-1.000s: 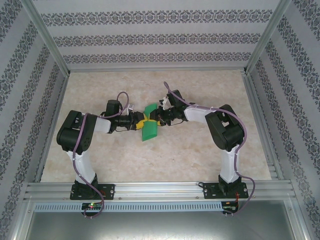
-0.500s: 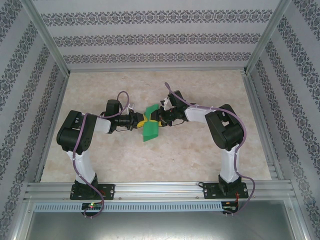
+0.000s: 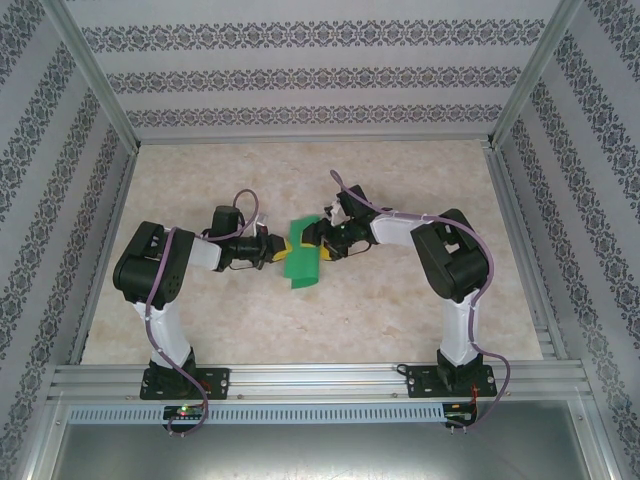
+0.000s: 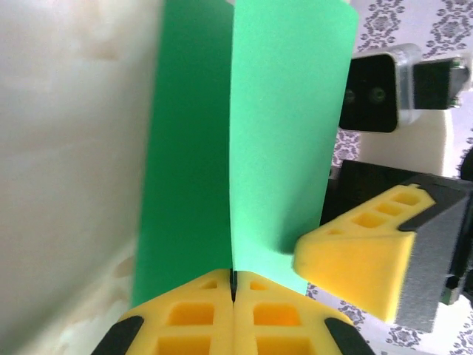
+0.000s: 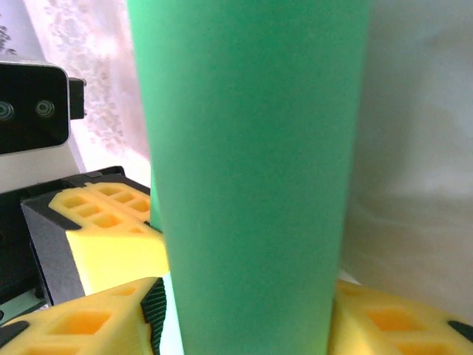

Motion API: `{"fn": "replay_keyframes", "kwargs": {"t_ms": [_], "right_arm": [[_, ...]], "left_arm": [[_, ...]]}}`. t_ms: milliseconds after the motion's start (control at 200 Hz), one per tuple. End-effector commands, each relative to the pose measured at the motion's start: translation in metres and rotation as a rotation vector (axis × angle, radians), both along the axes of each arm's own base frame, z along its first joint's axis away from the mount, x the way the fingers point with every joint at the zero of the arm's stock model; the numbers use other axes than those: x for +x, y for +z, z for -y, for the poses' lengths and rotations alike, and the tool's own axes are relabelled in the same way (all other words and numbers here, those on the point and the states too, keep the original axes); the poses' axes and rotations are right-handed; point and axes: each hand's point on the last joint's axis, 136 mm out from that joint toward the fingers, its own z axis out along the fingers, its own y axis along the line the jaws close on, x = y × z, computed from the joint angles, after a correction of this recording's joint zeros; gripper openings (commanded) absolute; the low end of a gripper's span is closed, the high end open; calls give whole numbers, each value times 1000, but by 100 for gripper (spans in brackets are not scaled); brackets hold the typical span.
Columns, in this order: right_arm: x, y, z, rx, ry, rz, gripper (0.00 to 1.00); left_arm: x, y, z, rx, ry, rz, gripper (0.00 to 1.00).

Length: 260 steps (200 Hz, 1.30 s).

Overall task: Fold a paper plane with a square sheet of paper (pick it up from the middle)
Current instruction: First fold in half a square sheet of paper at the center of the table.

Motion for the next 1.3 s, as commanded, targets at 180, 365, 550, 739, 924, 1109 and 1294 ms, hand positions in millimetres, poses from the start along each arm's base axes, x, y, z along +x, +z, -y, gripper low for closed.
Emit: {"fn": "replay_keyframes", "kwargs": {"t_ms": [180,365,550,739,924,1109,1294], "right_arm": [[-4,4,27,-156,24,63,62],[-10,-2,40,-242,36,59,63],[-10,3,52,-290,-20,89,68],[-13,6,52,-276,-34,88,65],[-19,-7,53,-297,-10,44,60],[-22,-16,51,-304,0,26,58],[-23,-26,55,-330,-2,7,54]], "left_arm": [[-9,-5,12,55,-11,26,2],[-7,-5,16,69,-1,32,1],[-7,1,27,60,-22,58,1],[-7,5,37,55,-45,72,1],[-6,2,42,62,-62,62,1],[-4,-3,42,77,-65,48,1],[-4,-6,43,79,-65,37,2]]}}
